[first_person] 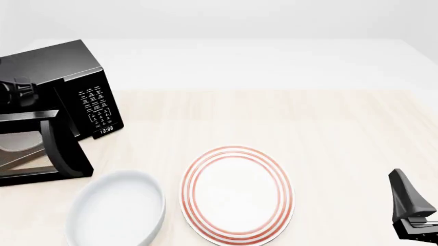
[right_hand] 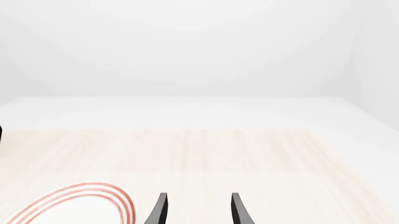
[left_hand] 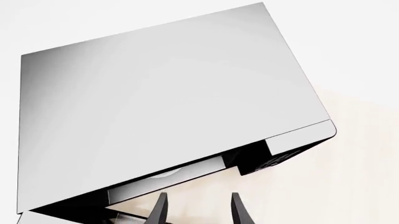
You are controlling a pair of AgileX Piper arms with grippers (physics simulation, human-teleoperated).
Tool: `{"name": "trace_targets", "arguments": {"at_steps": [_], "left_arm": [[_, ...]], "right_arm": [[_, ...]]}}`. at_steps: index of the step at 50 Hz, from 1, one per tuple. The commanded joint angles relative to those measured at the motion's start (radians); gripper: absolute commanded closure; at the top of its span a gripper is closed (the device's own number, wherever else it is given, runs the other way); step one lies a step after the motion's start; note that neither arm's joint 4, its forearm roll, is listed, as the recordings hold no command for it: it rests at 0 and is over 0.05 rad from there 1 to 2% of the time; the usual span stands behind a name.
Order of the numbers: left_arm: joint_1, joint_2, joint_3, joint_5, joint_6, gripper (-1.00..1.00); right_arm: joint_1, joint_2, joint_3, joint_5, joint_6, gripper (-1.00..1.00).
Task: Open the microwave.
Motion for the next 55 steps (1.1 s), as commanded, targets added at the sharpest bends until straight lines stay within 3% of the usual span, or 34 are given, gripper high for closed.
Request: {"name": "trace_targets", "arguments": {"at_steps": [1, 55], "left_arm": [[-0.003, 0.017, -0.003, 0.0, 0.001, -1.0], [-0.002, 0.018, 0.035, 0.003, -0.006, -1.0]], "right_arm": [[0.0, 0.0, 0.0, 0.0, 0.0, -1.0], [0.0, 0.0, 0.0, 0.0, 0.0, -1.0]]}}
